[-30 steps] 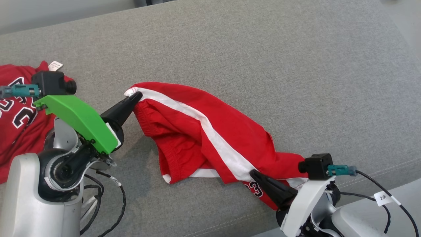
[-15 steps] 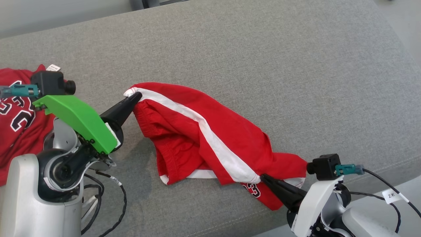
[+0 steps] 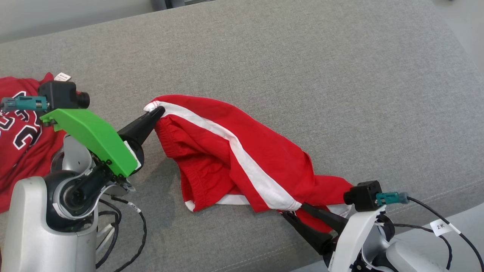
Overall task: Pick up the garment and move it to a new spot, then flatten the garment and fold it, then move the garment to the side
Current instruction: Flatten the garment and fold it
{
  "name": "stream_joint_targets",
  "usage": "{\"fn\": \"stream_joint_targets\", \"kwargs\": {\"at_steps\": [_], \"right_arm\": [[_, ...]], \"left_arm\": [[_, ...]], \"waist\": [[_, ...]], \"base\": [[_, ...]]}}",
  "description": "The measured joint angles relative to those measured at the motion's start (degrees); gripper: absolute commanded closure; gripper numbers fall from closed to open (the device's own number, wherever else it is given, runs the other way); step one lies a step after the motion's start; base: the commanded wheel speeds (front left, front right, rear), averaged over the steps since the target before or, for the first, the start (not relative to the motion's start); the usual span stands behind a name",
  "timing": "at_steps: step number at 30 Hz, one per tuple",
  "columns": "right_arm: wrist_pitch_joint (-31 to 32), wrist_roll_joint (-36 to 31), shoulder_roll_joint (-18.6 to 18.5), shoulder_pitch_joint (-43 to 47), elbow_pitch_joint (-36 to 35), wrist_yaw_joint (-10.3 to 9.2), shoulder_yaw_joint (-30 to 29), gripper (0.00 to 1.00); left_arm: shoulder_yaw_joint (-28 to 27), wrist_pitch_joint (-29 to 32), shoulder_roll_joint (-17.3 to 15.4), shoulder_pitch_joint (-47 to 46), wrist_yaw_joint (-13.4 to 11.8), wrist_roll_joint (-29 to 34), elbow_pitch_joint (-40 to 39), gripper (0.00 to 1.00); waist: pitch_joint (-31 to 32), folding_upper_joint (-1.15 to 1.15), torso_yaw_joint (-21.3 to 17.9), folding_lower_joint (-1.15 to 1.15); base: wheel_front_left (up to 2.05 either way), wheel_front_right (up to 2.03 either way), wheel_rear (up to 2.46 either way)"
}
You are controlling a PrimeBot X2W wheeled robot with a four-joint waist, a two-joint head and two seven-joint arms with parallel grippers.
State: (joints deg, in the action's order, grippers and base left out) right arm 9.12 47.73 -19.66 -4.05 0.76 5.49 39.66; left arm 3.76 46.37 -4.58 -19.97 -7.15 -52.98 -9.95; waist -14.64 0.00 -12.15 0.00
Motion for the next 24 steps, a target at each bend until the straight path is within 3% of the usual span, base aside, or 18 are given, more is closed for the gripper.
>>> {"fn": "stream_joint_targets", "kwargs": {"at_steps": [2, 5, 7, 14, 18, 21, 24], "right_arm": [[0.00, -0.02, -0.01, -0.05, 0.26, 0.00, -0.18, 0.29], [-0.01, -0.38, 0.02, -0.11, 0.75, 0.00, -0.36, 0.33], [-0.01, -0.66, 0.26, -0.20, 1.29, 0.00, -0.33, 0.49], [-0.10, -1.00, 1.70, -1.81, 2.35, 0.00, -0.24, 0.59], [-0.53, -1.40, 2.20, -2.59, 2.75, 0.01, -0.07, 0.69], [-0.60, -1.40, 2.57, -2.61, 3.15, 0.04, 0.02, 0.98], [-0.80, -1.40, 2.66, -2.68, 3.35, 0.05, 0.15, 1.00]], "left_arm": [[-0.04, 0.05, 0.05, 0.00, 0.00, 0.13, -0.11, 1.00], [-0.20, 0.24, 0.20, 0.00, 0.00, 0.40, -0.16, 1.00], [-0.23, 0.52, 0.37, 0.00, 0.00, 0.41, -0.22, 1.00], [-0.32, 1.00, 0.68, 0.00, 0.00, 0.64, -0.46, 1.00], [-0.38, 1.07, 0.96, 0.00, 0.00, 0.80, -0.54, 1.00], [-0.51, 1.27, 1.20, 0.00, 0.00, 0.81, -0.63, 1.00], [-0.79, 1.51, 1.30, 0.00, 0.00, 0.82, -0.68, 1.00]], "waist": [[-0.02, 0.00, 0.07, 0.00], [-0.09, 0.00, 0.19, 0.00], [-0.18, 0.00, 0.32, 0.00], [-0.45, 0.00, 0.66, 0.00], [-0.55, 0.00, 0.84, 0.00], [-0.60, 0.00, 0.97, 0.00], [-0.62, 0.00, 1.05, 0.00]], "base": [[0.00, 0.00, 0.00], [0.00, 0.00, 0.00], [0.00, 0.00, 0.00], [0.00, 0.00, 0.00], [0.00, 0.00, 0.00], [0.00, 0.00, 0.00], [0.00, 0.00, 0.00]]}}
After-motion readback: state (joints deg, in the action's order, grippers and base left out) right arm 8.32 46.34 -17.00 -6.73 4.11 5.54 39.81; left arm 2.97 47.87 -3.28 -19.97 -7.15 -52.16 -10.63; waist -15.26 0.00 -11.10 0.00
